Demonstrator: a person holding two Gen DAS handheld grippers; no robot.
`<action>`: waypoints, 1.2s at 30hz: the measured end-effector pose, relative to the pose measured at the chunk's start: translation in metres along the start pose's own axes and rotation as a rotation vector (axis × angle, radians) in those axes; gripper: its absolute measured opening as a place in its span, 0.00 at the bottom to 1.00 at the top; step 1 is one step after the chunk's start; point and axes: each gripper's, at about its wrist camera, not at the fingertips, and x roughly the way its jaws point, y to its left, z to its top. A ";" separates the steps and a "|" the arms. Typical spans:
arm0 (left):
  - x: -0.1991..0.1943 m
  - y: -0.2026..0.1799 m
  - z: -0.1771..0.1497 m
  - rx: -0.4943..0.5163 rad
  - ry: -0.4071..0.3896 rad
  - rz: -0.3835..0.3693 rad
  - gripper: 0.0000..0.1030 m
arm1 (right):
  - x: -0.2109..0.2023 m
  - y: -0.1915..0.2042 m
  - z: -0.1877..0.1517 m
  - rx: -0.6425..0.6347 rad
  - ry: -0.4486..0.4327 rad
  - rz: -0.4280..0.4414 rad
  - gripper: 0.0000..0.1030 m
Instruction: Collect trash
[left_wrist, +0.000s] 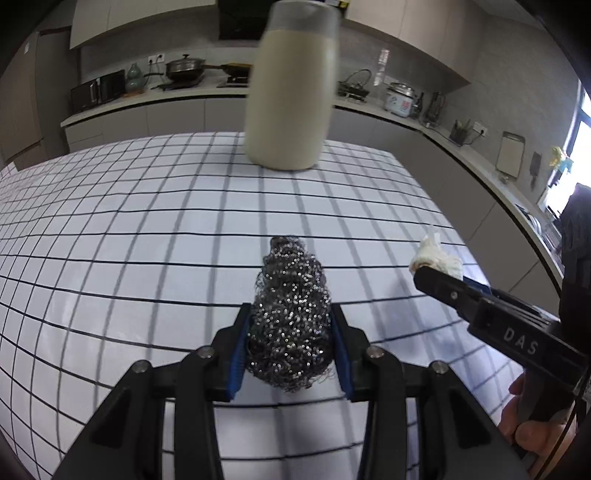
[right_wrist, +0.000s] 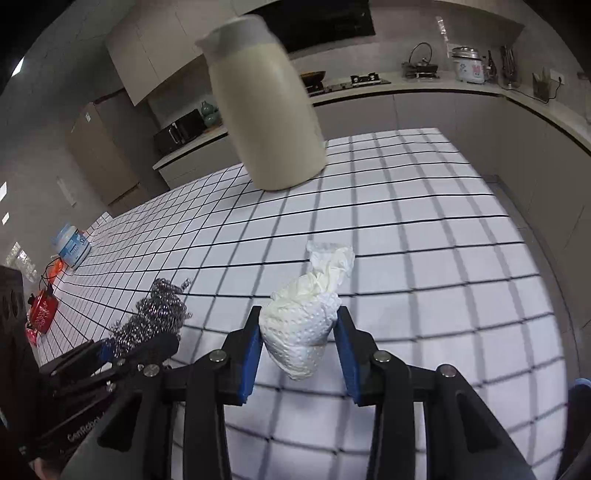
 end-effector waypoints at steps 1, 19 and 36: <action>-0.003 -0.014 -0.002 0.010 -0.003 -0.016 0.40 | -0.011 -0.009 -0.003 0.008 -0.008 -0.001 0.39; 0.007 -0.310 -0.062 0.249 0.128 -0.399 0.40 | -0.230 -0.269 -0.111 0.267 -0.075 -0.309 0.39; 0.128 -0.409 -0.146 0.155 0.346 -0.287 0.74 | -0.228 -0.435 -0.216 0.344 0.068 -0.362 0.64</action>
